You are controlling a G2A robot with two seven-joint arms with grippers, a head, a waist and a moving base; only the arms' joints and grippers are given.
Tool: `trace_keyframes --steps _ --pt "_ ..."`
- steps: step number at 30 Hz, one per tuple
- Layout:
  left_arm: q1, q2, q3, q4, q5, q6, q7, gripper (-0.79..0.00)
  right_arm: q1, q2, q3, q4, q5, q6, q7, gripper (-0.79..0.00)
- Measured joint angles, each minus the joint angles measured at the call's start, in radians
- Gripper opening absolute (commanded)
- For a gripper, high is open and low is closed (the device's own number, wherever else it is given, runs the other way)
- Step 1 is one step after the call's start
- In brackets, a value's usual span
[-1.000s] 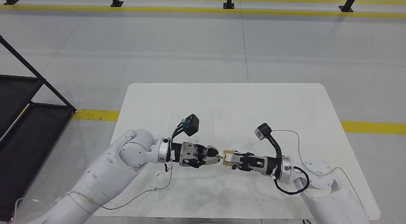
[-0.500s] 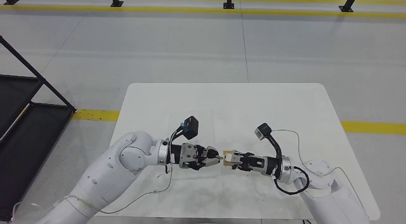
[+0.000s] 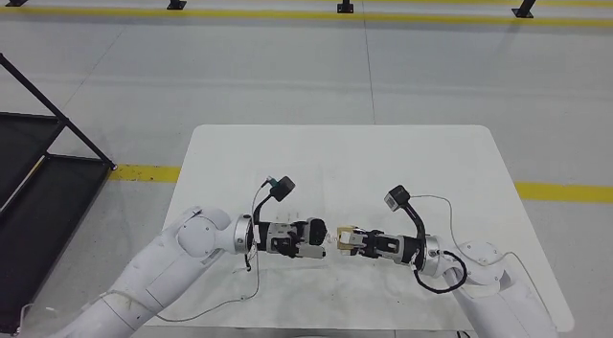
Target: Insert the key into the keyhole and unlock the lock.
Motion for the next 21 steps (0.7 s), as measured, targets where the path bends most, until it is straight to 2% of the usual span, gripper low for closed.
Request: trace_keyframes --steps 1,2,5,7,12,16,21 --pt "-0.003 0.001 0.003 0.005 -0.032 0.017 -0.026 0.0 0.0 0.0 0.0 0.0 0.0 0.0 0.0 -0.785" --pt "-0.007 0.001 0.004 0.011 -0.059 0.031 -0.049 -0.049 0.0 0.0 0.0 0.0 0.0 0.0 0.0 -0.785" --pt "-0.018 0.0 0.009 0.032 -0.103 0.064 -0.102 -0.286 0.0 0.0 0.0 0.0 0.0 0.0 0.0 -0.785" --pt "-0.023 -0.002 0.012 0.041 -0.118 0.068 -0.113 -0.385 0.0 0.0 0.0 0.0 0.0 0.0 0.0 -0.785" --pt "-0.023 -0.006 0.01 0.04 -0.102 0.08 -0.097 -0.449 0.0 0.0 0.0 0.0 0.0 0.0 0.0 -0.785" --pt "-0.007 -0.009 0.014 0.028 -0.095 0.093 -0.067 -0.465 0.0 0.0 0.0 0.0 0.0 0.0 0.0 -0.785" --pt "0.005 -0.015 0.016 0.048 -0.077 0.075 -0.021 -0.526 0.0 0.0 0.0 0.0 0.0 0.0 0.0 -0.785"
